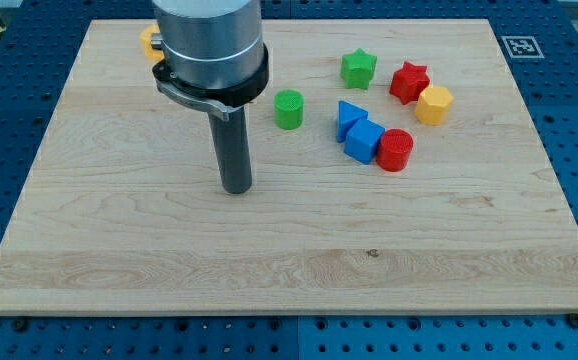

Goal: Slide the arm to the bottom right of the red circle

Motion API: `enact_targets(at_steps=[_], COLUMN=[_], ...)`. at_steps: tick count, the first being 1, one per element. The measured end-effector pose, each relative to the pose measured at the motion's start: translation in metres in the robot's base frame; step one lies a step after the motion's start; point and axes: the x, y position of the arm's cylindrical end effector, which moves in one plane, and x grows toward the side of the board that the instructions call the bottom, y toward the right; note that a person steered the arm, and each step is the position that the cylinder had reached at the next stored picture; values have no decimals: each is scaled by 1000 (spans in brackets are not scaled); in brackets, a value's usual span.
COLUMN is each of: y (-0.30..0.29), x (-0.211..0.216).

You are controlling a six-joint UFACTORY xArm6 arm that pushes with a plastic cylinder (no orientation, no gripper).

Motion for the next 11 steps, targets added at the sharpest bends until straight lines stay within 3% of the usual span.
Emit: enact_targets(at_steps=[7,9,11], y=[28,130,213], x=[3,-3,30])
